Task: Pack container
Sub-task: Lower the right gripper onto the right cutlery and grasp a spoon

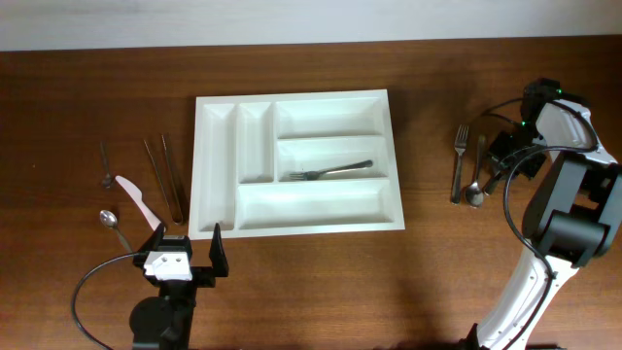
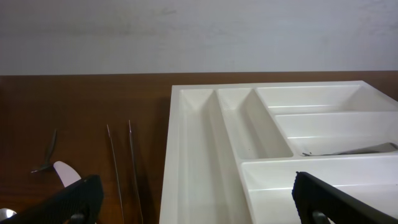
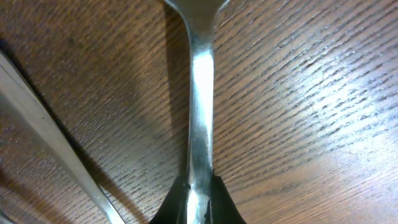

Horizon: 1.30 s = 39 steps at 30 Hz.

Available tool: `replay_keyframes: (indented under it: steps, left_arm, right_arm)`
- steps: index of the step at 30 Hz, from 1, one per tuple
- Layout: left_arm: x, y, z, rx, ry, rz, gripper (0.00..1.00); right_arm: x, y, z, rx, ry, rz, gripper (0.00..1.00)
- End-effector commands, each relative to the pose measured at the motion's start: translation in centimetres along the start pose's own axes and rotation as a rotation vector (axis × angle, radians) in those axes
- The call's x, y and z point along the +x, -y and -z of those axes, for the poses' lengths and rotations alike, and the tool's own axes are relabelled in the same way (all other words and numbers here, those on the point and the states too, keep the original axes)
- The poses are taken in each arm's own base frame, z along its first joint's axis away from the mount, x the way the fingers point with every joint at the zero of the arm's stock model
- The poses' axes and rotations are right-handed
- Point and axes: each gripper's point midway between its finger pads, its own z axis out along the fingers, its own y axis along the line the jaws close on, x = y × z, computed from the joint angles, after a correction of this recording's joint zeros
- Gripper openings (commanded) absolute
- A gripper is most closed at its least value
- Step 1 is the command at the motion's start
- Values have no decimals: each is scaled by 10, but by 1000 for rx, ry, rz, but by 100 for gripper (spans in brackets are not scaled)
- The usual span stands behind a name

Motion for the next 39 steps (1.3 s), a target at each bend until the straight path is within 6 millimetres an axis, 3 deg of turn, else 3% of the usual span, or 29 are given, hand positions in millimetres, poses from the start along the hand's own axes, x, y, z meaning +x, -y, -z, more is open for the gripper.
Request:
replay_keyframes:
  steps: [1,20,34,39]
  left_arm:
    - [1,2,0,10,4,-16,99]
    - [1,2,0,10,4,-16,99]
    - [1,2,0,10,4,-16,99]
    - [1,2,0,10,4,-16,99]
  right_arm:
    - [3,3,-9,20,-17,36,4]
    - [-8,-1,12,16,7,96,4]
    - [3,12,-2,65,-21,94,4]
    - [10,14,-17,65,-32,95,4]
